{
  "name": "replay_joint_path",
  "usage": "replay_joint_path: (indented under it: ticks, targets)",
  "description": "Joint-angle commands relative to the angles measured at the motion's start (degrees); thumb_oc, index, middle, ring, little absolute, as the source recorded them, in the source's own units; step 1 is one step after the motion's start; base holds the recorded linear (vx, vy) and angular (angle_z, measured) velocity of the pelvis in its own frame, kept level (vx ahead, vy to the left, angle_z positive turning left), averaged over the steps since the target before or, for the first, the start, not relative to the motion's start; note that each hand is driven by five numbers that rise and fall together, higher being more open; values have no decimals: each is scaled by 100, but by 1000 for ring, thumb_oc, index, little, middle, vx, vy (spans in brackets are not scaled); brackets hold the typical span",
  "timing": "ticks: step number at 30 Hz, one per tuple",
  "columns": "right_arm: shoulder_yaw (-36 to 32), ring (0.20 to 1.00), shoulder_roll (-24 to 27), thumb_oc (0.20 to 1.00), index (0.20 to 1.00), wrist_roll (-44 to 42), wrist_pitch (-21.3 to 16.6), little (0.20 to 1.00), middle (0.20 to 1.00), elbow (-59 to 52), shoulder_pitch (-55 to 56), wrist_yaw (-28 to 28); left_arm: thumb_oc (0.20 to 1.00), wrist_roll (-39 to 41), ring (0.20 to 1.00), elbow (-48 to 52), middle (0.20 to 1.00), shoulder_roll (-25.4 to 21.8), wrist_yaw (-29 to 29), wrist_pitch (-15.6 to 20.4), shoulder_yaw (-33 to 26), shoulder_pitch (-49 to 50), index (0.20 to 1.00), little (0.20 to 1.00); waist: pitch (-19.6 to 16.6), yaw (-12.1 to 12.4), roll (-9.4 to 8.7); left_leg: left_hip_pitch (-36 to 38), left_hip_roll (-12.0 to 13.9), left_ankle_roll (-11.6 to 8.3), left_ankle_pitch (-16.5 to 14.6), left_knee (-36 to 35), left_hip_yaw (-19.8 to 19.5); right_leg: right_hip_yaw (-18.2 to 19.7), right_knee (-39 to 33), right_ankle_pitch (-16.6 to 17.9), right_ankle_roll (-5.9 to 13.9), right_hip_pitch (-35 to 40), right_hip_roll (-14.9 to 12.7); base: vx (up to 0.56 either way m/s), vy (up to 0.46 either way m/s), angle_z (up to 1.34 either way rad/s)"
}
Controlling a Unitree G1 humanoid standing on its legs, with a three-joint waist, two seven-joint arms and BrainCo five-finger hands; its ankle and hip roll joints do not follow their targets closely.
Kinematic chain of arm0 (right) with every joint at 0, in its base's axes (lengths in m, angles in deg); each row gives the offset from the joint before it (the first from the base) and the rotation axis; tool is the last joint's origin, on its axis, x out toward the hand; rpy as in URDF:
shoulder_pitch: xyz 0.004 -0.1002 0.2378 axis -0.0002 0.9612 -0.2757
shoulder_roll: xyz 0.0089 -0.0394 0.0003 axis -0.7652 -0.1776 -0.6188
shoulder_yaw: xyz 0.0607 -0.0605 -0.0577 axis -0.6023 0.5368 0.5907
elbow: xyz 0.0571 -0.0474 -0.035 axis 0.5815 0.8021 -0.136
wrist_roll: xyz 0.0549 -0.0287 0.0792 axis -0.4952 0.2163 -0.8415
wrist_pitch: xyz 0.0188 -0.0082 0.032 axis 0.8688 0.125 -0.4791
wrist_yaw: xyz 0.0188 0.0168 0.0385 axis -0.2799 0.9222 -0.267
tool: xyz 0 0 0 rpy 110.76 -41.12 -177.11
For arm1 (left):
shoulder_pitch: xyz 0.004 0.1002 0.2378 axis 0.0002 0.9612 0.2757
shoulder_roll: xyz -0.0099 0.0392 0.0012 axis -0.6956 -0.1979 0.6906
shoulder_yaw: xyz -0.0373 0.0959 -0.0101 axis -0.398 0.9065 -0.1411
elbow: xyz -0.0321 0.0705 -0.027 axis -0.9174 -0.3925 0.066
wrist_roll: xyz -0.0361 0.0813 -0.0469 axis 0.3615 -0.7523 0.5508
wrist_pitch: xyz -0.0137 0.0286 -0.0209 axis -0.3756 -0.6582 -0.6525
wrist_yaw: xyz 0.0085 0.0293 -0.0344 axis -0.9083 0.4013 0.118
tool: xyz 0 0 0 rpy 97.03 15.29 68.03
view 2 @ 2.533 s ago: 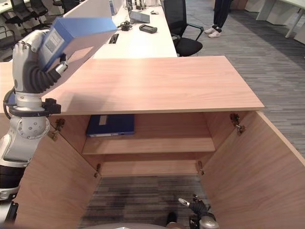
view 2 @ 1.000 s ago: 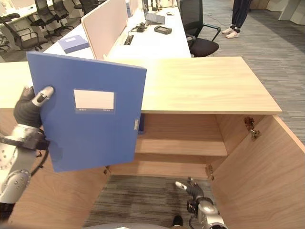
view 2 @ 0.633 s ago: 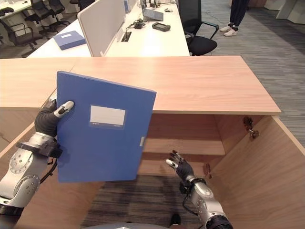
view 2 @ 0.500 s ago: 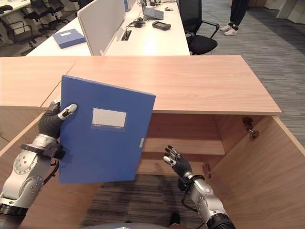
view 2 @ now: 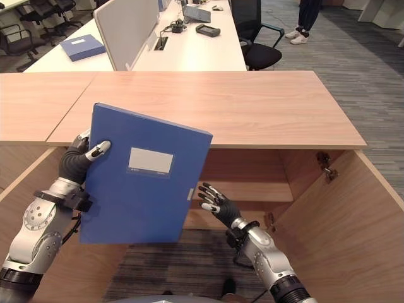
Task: Put the empty folder in the office cabinet
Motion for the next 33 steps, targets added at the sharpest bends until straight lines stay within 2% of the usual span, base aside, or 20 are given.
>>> replay_joint_path:
  ticks: [1, 13, 25, 26, 27, 28, 33]
  targets:
    - [192, 1000, -178, 1000, 1000, -267, -191, 1000, 1000, -551, -554, 115, 200, -143, 200, 203, 200, -49, 54, 313, 37, -765, 200, 200, -13, -43, -120, -118, 202, -265, -170, 16, 116, 280, 186, -1035, 523, 814, -259, 0, 0, 0]
    - [816, 1000, -430, 1000, 1000, -418, -169, 1000, 1000, -986, -1163, 173, 200, -5, 200, 255, 200, 2, 257, 238, 617, -1182, 200, 200, -11, -61, -136, -111, 214, -262, -156, 16, 128, 310, 201, -1029, 514, 801, -250, 0, 0, 0]
    - [1187, 1000, -636, 1000, 1000, -545, -118, 1000, 1000, -986, -1379, 142, 200, 195, 200, 301, 200, 274, 204, 257, 895, -1331, 200, 200, -12, -55, -161, -123, 208, -256, -153, 16, 137, 315, 181, -1003, 507, 796, -255, 0, 0, 0]
    - [1205, 881, -660, 881, 881, -578, -114, 881, 881, -974, -1387, 146, 200, 209, 200, 305, 200, 299, 199, 258, 903, -1347, 200, 200, -9, -54, -160, -126, 205, -256, -152, 16, 139, 316, 181, -1004, 506, 798, -253, 0, 0, 0]
    - [1215, 307, -671, 307, 307, -608, -114, 307, 307, -997, -1382, 152, 200, 225, 200, 304, 200, 321, 196, 259, 903, -1352, 200, 200, -6, -55, -162, -128, 205, -255, -151, 16, 139, 320, 183, -1005, 506, 798, -252, 0, 0, 0]
    - [1225, 200, -683, 200, 200, -655, -128, 200, 200, -1020, -1392, 146, 200, 243, 200, 300, 200, 339, 179, 267, 912, -1367, 200, 200, -7, -56, -162, -131, 205, -254, -148, 16, 139, 320, 188, -1006, 506, 794, -253, 0, 0, 0]
    - [1286, 200, -727, 200, 200, -838, -111, 200, 200, -1050, -1397, 172, 200, 281, 200, 292, 200, 443, 142, 287, 918, -1396, 200, 200, -9, -46, -167, -139, 200, -252, -148, 16, 136, 317, 206, -1005, 504, 782, -258, 0, 0, 0]
